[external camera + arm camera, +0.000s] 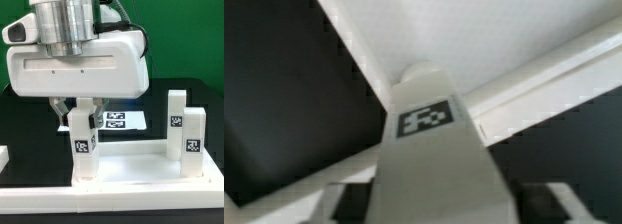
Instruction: Assemble desk
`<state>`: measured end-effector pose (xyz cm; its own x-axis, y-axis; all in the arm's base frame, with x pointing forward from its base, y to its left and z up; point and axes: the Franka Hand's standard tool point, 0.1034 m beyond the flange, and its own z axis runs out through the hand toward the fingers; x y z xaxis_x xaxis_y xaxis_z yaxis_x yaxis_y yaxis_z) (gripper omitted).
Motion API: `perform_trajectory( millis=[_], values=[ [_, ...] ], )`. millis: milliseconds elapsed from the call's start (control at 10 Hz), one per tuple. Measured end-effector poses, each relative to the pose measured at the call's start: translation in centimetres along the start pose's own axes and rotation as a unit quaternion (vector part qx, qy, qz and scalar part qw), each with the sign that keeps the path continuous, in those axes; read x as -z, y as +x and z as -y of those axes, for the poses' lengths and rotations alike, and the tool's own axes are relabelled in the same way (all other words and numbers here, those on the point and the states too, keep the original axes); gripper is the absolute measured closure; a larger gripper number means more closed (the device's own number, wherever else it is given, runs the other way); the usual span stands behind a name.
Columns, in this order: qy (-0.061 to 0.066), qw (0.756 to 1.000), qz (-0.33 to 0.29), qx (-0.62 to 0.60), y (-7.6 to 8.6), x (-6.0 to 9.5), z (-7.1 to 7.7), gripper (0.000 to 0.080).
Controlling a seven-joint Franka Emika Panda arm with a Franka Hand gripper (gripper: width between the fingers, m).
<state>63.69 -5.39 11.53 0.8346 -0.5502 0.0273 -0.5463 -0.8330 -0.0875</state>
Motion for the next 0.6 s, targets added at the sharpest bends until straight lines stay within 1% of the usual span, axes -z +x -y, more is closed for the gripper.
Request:
perform_trajectory(
  millis=[200,400,500,600],
  values=[
    [0.0,0.998,0.0,-0.063,0.03,-0.01,-0.06,0.0512],
    [-0.001,0.991,0.0,-0.137,0.07,-0.02,-0.15,0.0512],
    [0.0,0.981,0.0,-0.192,0.12,-0.01,-0.25,0.0512],
    [0.003,0.967,0.001,-0.253,0.17,-0.01,-0.38,0.0512]
  ],
)
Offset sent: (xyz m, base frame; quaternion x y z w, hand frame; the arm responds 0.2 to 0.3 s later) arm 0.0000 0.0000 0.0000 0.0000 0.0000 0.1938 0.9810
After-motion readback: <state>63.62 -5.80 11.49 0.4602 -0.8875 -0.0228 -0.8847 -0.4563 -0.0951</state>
